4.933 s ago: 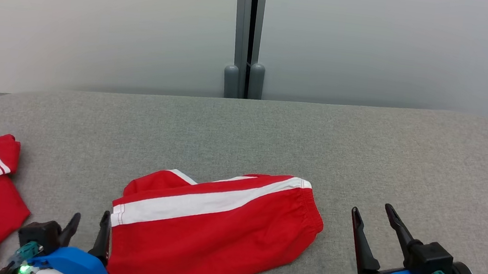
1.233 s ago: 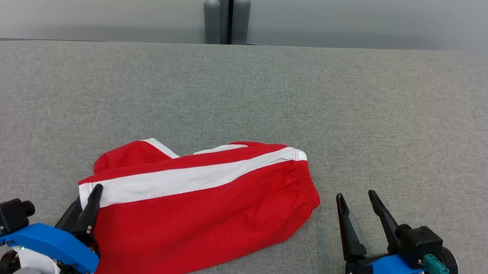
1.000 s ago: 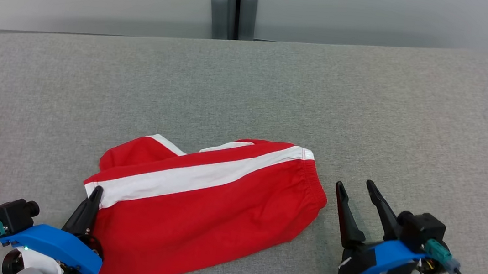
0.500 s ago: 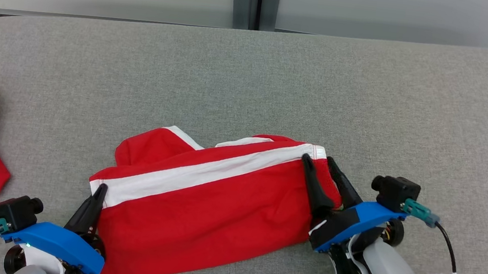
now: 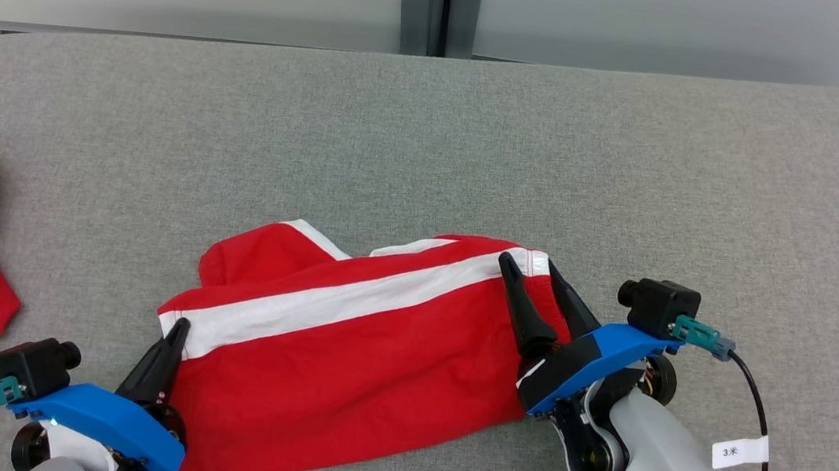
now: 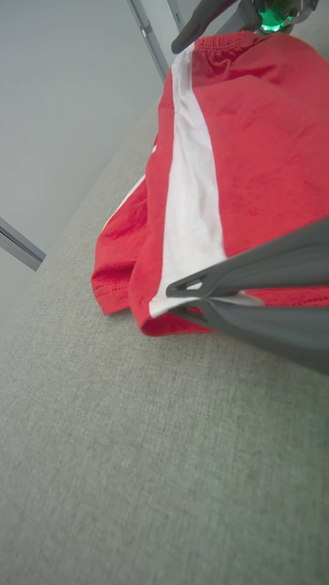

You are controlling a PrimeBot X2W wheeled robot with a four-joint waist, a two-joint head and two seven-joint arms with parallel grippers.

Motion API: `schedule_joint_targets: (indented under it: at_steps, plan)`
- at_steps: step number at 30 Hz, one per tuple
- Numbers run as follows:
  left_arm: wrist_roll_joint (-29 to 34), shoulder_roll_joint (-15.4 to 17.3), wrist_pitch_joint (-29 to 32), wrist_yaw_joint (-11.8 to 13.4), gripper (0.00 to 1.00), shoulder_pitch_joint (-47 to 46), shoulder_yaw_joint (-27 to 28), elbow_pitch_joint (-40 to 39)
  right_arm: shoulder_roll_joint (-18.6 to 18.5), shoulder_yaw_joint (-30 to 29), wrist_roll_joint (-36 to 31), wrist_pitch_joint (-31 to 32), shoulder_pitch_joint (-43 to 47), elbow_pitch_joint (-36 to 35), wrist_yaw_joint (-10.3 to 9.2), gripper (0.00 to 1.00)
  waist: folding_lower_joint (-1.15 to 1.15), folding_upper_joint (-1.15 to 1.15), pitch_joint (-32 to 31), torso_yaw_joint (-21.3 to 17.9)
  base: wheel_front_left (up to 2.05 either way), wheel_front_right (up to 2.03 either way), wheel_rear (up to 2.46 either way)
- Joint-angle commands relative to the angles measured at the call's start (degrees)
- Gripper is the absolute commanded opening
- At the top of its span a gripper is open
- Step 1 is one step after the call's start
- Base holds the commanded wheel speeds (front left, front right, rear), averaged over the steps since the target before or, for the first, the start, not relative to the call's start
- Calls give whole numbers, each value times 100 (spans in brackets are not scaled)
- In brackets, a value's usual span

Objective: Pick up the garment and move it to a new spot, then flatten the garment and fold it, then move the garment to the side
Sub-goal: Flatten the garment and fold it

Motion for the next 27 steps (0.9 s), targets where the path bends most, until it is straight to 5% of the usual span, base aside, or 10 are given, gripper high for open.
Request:
schedule_joint_targets:
  at_steps: [1,13,14,15,16,17,27]
  plan:
    - [36,-13,-15,-10,0,3,34,11,-24,34,37,-3,-53,69,2,100,0,0,-26,-4,0,0,0]
    - [67,-63,-15,-10,0,59,60,55,-24,149,283,-3,-51,36,2,97,0,0,-63,-33,0,0,0]
    - [70,-63,-15,-10,0,48,56,58,-23,138,276,-3,-73,28,2,49,0,0,-59,-28,0,0,0]
    - [73,-66,-15,-10,0,38,53,60,-24,120,260,-3,-87,23,2,40,0,0,-57,-23,0,0,0]
    - [72,-67,-15,-10,0,31,55,61,-24,77,242,-3,-95,-1,2,13,0,0,-56,-17,0,0,0]
    - [74,-65,-15,-10,0,28,57,62,-24,45,195,-3,-92,-16,2,0,0,0,-57,-12,0,0,0]
    - [320,-49,-15,-10,0,-45,489,-244,-26,-724,-283,-4,217,-551,2,0,0,0,-334,-79,0,0,0]
